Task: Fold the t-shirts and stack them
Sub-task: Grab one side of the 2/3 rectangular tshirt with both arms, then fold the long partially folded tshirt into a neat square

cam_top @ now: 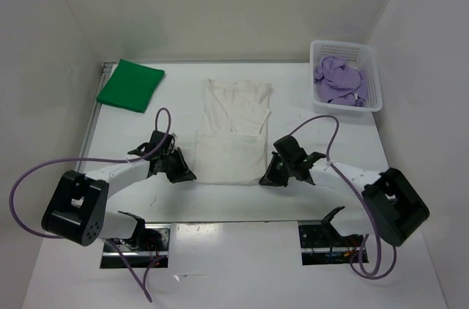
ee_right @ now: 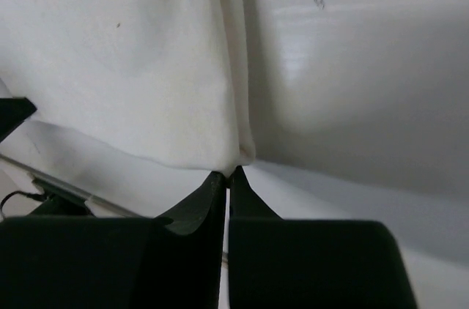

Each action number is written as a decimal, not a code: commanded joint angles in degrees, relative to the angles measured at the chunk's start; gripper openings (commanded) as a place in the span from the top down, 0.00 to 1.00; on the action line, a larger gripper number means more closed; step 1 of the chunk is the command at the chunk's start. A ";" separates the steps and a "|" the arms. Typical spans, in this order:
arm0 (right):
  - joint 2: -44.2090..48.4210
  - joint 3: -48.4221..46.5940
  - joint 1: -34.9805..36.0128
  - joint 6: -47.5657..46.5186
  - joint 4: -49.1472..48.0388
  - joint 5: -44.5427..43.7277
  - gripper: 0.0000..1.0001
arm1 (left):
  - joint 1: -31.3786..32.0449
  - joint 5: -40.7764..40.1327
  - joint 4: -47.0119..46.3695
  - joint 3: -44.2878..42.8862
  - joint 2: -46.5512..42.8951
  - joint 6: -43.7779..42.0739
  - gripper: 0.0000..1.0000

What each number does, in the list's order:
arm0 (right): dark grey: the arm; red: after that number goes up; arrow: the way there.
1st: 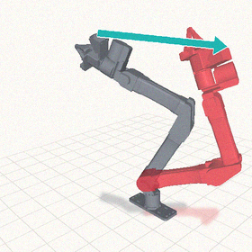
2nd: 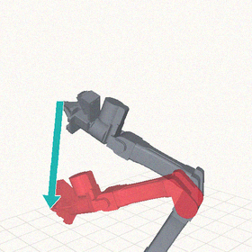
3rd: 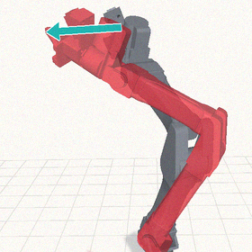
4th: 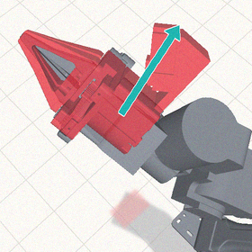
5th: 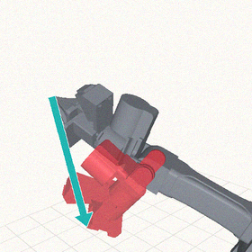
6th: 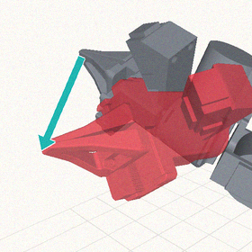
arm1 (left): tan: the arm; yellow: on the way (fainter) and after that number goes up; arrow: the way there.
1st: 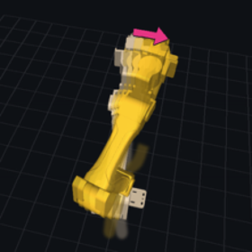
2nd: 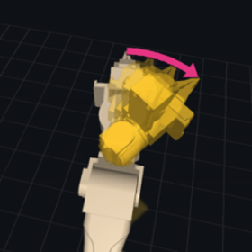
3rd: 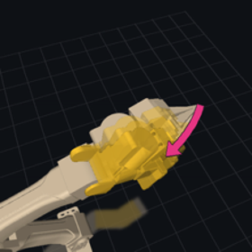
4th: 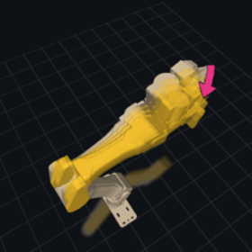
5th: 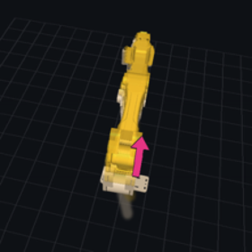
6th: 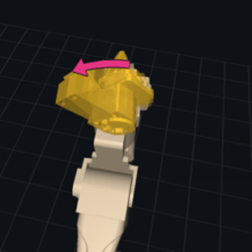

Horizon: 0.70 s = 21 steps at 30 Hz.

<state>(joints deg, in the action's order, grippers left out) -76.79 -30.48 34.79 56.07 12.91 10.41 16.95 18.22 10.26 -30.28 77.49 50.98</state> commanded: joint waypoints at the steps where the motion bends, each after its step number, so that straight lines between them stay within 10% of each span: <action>1: 10.57 2.60 1.33 0.17 7.54 0.74 1.00 | -0.34 2.52 6.95 0.22 -4.97 -2.55 1.00; 10: 28.81 -0.59 5.57 7.22 23.20 7.08 1.00 | 2.30 6.83 26.47 -8.10 -17.46 -0.96 1.00; 21: -8.31 -36.18 -24.83 -23.81 20.15 9.89 1.00 | -0.51 2.53 9.70 -42.11 13.88 -2.11 1.00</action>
<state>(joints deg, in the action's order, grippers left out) -76.12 -57.74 13.47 42.30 35.14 20.38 16.93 22.96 26.87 -67.07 82.61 49.60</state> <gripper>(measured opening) 0.008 0.008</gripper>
